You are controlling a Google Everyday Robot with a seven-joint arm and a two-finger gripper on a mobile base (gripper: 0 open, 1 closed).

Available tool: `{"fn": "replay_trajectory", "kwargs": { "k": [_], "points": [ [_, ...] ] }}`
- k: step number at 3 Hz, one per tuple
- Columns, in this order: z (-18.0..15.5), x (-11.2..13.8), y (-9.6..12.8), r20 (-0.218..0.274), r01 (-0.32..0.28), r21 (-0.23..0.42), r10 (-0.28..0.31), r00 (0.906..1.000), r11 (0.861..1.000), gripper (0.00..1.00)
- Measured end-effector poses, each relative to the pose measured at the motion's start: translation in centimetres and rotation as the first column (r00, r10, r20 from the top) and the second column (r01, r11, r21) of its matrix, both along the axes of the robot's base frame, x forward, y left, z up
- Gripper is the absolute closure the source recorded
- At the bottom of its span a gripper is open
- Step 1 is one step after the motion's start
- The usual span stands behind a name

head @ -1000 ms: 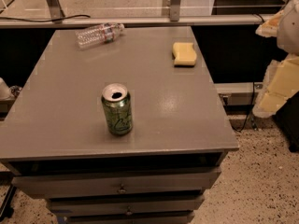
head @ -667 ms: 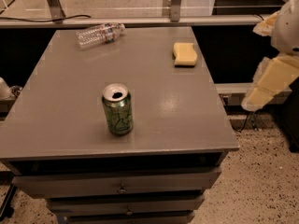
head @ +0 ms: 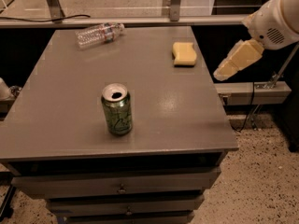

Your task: Pick sponge

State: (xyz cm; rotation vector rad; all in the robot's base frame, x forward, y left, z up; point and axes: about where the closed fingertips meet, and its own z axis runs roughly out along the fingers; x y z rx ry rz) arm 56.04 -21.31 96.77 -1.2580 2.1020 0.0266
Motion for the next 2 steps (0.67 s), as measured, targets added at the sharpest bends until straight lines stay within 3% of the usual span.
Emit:
{"fn": "replay_trajectory", "kwargs": {
  "k": [1,2],
  "points": [
    [-3.08,5.86,-1.67,0.021,0.089,0.142,-0.093,0.9954,0.986,0.0],
    [-3.08,5.86,-1.67,0.021,0.089,0.142,-0.093,0.9954,0.986,0.0]
  ]
}}
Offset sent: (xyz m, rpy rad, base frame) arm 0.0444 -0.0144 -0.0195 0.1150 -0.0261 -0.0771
